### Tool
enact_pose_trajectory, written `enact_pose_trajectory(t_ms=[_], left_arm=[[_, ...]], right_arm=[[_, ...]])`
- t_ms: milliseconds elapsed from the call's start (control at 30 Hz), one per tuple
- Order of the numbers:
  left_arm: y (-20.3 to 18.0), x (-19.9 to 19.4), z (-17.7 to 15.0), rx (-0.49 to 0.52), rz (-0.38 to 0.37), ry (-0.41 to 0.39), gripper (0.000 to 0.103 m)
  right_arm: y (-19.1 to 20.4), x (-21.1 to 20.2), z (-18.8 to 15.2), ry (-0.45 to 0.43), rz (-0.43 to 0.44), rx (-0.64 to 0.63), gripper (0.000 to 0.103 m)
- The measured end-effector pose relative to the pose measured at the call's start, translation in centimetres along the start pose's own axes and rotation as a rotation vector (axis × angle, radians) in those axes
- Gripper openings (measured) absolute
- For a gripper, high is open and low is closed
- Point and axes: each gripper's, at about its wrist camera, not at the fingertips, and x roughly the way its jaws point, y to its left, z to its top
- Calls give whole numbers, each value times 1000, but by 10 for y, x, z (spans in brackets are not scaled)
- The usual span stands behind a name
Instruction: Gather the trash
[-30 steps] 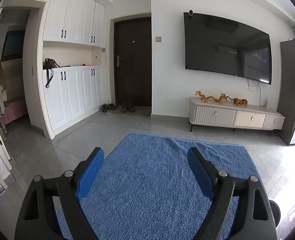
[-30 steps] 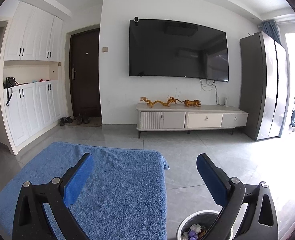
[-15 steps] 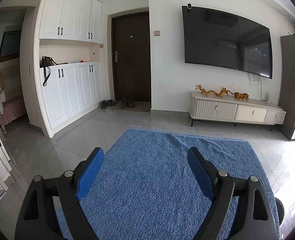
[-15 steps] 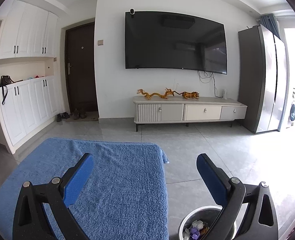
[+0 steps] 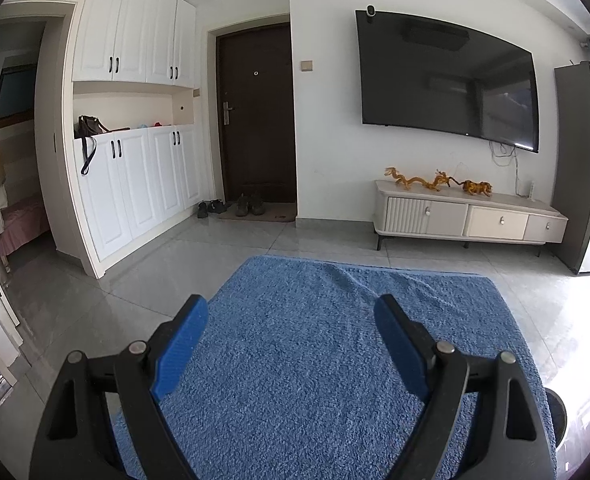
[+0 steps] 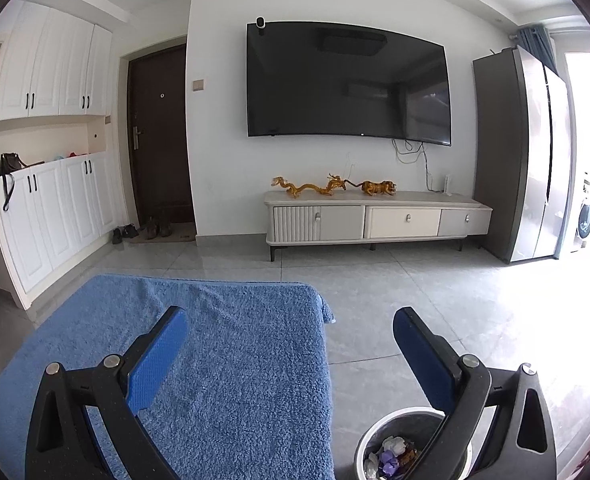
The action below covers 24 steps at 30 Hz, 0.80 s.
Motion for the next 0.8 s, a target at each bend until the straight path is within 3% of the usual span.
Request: enact_pose_trajectory(t_ms=[800], left_arm=[[-8,-26,1,7,2,-23,85]], right_arm=[[-8,-24,2,-34,-2,25,103]])
